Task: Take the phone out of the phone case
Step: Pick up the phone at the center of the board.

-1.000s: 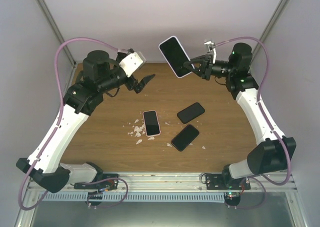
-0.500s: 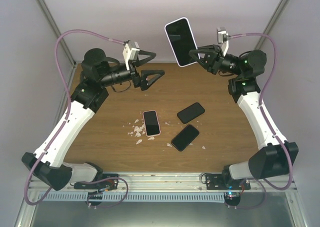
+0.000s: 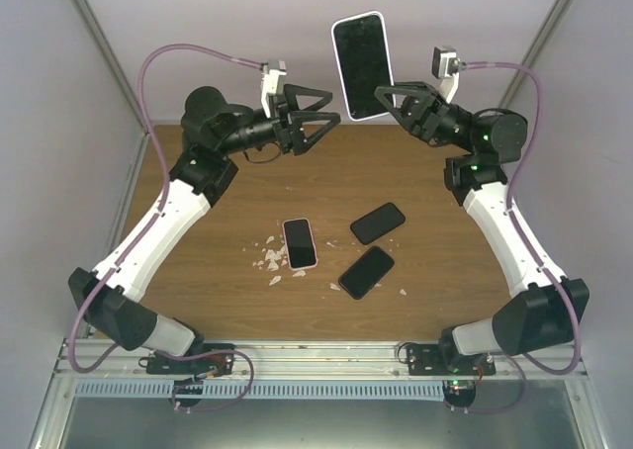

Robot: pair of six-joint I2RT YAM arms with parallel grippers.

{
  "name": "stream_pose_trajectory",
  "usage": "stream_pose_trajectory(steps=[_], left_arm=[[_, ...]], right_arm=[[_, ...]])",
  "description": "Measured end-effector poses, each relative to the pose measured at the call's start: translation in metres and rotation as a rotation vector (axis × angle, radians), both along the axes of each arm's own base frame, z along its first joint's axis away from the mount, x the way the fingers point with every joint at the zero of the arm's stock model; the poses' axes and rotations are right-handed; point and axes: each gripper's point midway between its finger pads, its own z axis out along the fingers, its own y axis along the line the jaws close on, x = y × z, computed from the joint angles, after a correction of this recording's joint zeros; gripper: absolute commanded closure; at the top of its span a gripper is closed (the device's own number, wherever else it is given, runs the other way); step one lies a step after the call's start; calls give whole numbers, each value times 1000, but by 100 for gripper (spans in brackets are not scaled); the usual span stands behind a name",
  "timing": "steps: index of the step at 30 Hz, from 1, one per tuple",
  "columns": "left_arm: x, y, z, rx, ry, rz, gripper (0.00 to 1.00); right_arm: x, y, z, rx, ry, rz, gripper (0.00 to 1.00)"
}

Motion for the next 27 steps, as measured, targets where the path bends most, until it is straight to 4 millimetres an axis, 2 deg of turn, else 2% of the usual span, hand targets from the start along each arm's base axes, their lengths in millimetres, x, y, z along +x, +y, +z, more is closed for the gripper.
stream_pose_trajectory(steps=[6, 12, 22, 27], left_arm=[[0, -17, -2, -40, 61, -58, 25], [-10, -34, -2, -56, 87, -115, 28], [-17, -34, 16, -97, 82, -136, 59], [-13, -35, 13, -99, 98, -134, 83]], right_arm=[[-2, 3, 3, 14, 0, 5, 100], [-3, 4, 3, 19, -2, 7, 100], [-9, 14, 2, 19, -7, 33, 99], [-8, 16, -3, 15, -1, 34, 99]])
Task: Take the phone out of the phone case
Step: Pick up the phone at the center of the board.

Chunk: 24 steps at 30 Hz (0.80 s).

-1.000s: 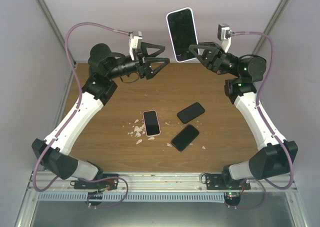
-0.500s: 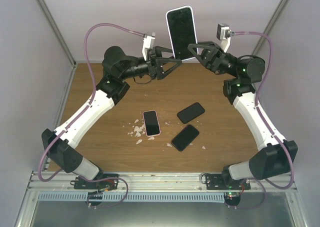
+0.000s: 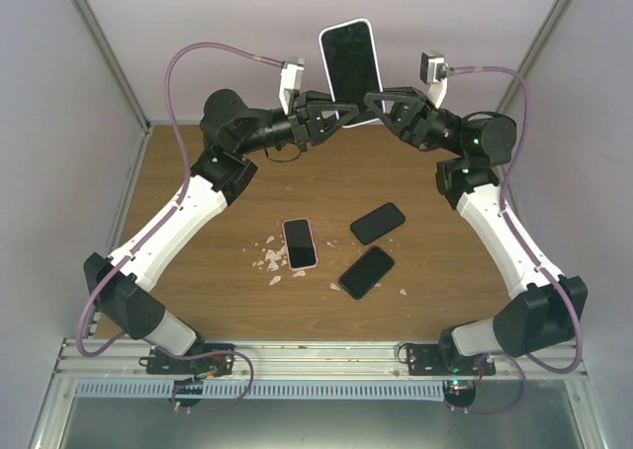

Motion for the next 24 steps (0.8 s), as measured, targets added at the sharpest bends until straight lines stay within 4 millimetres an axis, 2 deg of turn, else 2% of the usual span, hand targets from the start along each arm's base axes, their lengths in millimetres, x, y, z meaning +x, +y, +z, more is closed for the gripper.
stream_pose_trajectory(steps=[2, 4, 9, 12, 13, 17, 24], left_arm=[[4, -1, -3, 3, 9, 6, 92], [6, -2, -5, 8, 15, 10, 100], [9, -2, -14, 40, 0, 20, 100], [9, -2, -28, 90, -3, 6, 100], [8, -2, -33, 108, -5, -1, 100], [1, 4, -55, 201, -23, -28, 100], [-19, 15, -80, 324, -95, -65, 100]], right_arm=[[0, 0, -1, -2, -3, -1, 98], [1, 1, -3, -6, -13, -9, 90], [6, 1, -10, -31, -26, -30, 60], [6, 2, -17, -72, -41, -40, 39], [6, 2, -19, -88, -48, -44, 35], [8, 3, -34, -179, -79, -61, 31], [8, 6, -58, -338, -155, -93, 28]])
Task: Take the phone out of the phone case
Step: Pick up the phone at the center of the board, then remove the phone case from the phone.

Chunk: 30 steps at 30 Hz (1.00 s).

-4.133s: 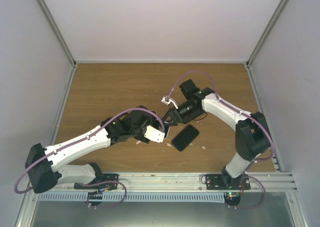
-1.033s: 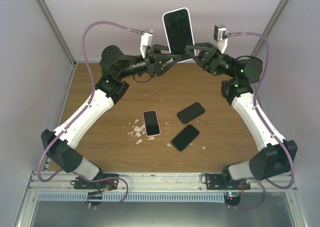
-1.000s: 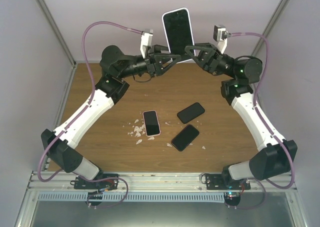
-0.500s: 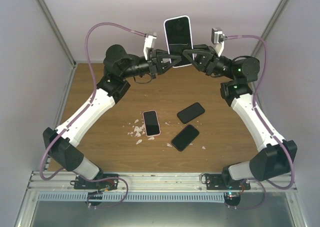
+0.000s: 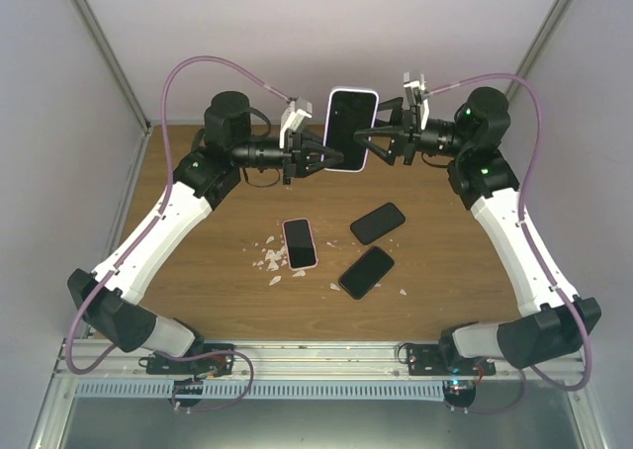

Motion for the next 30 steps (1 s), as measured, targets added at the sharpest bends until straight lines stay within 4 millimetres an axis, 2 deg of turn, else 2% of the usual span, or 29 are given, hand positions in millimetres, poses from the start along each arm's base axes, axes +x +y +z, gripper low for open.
stream_pose_trajectory(steps=[5, 10, 18, 30], left_arm=[[-9, 3, -22, 75, -28, -28, 100], [-15, 6, -40, 130, -23, -53, 100], [-18, 8, -53, 168, -19, -62, 100], [-19, -1, -75, 224, 7, -82, 100]], right_arm=[[-10, -1, -16, -79, -31, 15, 28], [-21, -2, -31, -114, -35, 50, 33], [-27, -1, -47, -145, -7, 70, 37], [-37, 5, -66, -189, 26, 107, 58]])
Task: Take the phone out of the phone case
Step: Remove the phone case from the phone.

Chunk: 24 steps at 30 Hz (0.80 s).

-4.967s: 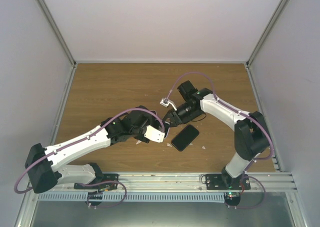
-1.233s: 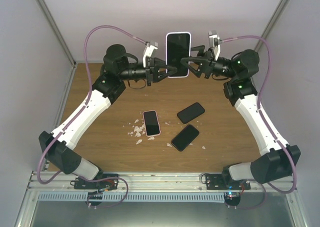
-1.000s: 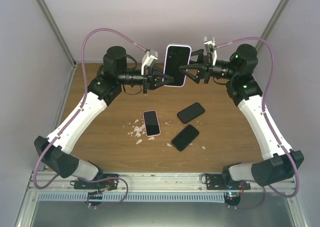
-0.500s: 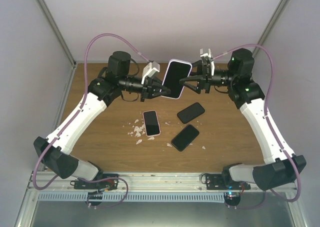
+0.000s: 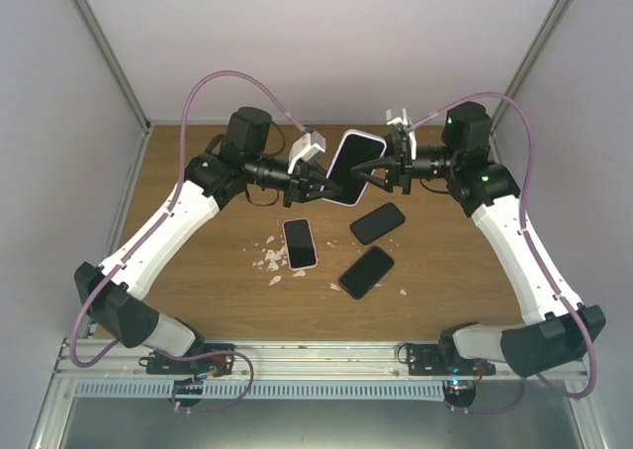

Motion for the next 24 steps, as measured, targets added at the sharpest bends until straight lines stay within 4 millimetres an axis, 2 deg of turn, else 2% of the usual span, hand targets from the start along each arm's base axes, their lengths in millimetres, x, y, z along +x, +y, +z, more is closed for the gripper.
stream_pose_trajectory(steps=[4, 7, 10, 14, 15, 16, 17, 18, 22, 24], left_arm=[[1, -5, -12, 35, 14, -7, 100], [0, -8, -23, 63, 35, -17, 100], [-2, -8, -26, 69, 29, -26, 100], [-3, -6, -24, 65, 22, -37, 100], [-2, -5, -24, 63, 22, -38, 100], [-2, -5, -24, 62, 22, -39, 100], [-2, -4, -24, 60, 22, -39, 100], [-2, -4, -24, 61, 25, -37, 100], [4, 4, -22, 61, 20, -15, 100], [2, 5, -20, 59, 19, -17, 100]], right_arm=[[-4, 2, -3, -7, 15, 12, 66], [-6, 4, -4, -9, 18, 20, 82], [-5, 4, -6, -13, 39, 18, 91], [-9, 4, -6, -7, 45, 39, 90], [-9, 4, -5, -7, 46, 40, 85], [-9, 4, -5, -7, 46, 40, 75], [-9, 4, -5, -7, 46, 40, 69], [-10, 4, -6, -7, 48, 40, 68], [-10, 5, -6, -9, 52, 39, 81], [-9, 5, -6, -9, 53, 37, 84]])
